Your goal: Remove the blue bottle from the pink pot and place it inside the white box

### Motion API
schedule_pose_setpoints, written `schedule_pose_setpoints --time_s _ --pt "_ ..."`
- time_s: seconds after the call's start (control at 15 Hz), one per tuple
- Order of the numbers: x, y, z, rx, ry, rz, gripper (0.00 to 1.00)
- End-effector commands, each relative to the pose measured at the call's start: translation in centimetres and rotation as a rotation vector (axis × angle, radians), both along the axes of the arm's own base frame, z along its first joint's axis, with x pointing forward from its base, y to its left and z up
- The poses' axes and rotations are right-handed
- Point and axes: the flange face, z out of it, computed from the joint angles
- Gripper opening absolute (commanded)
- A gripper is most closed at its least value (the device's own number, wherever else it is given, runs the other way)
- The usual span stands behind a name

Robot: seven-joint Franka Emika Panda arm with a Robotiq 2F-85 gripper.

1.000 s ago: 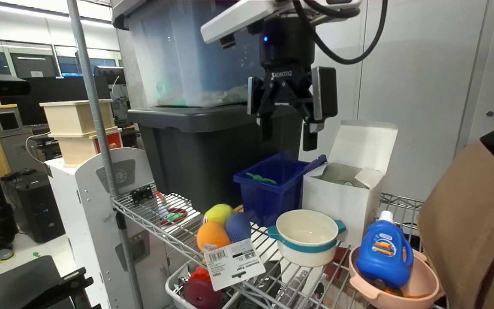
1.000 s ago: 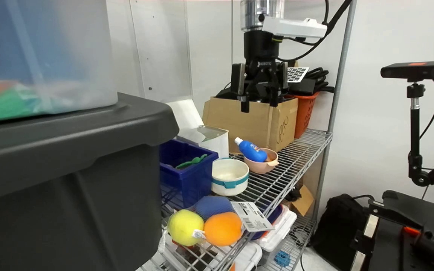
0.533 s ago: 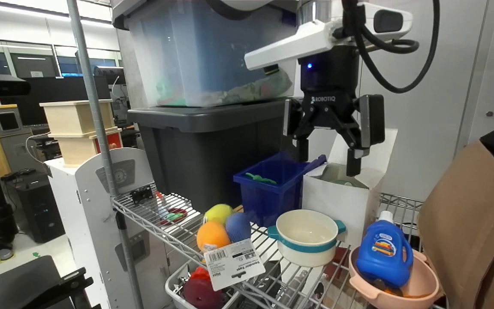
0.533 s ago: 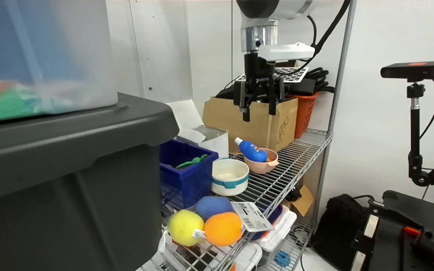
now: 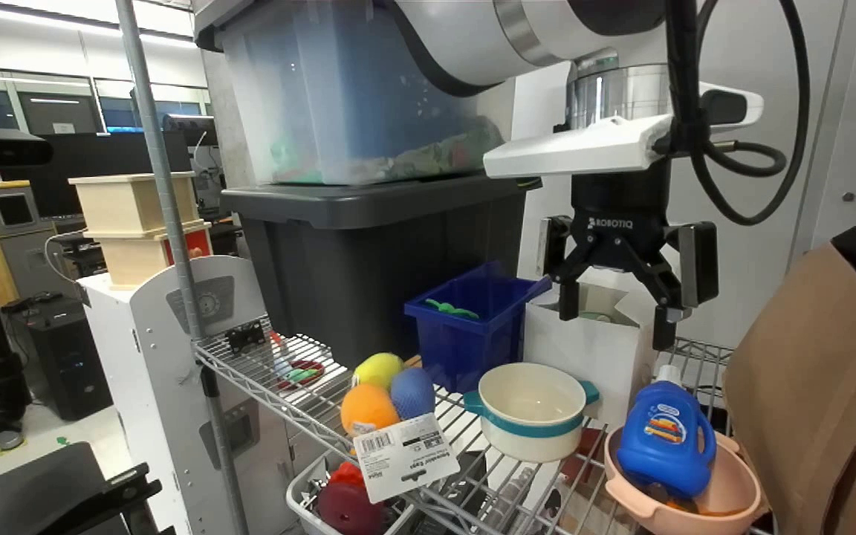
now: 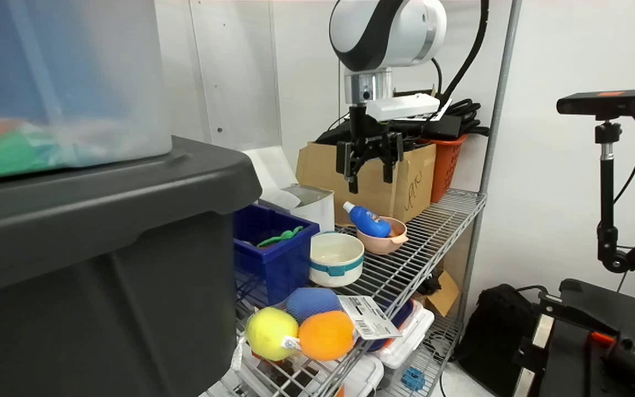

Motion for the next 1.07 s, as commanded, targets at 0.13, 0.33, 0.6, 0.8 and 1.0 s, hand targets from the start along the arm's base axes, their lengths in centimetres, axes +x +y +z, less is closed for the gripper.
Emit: schedule_pose_setpoints --time_s 0.13,0.33,0.6,0.8,1.0 --pt "2.6 -1.9 -0.7 -0.018 -0.004 0.037 1.00" --pt "3.6 -3.0 -1.4 -0.027 -0.017 0.040 1.00" --pt "4.3 -3.9 -2.7 -0.037 -0.020 0.041 1.00" --pt "4.4 -4.2 -4.1 -0.041 -0.012 0.055 1.00" --pt "4.4 -4.9 -4.7 -0.051 -0.001 0.060 1.00"
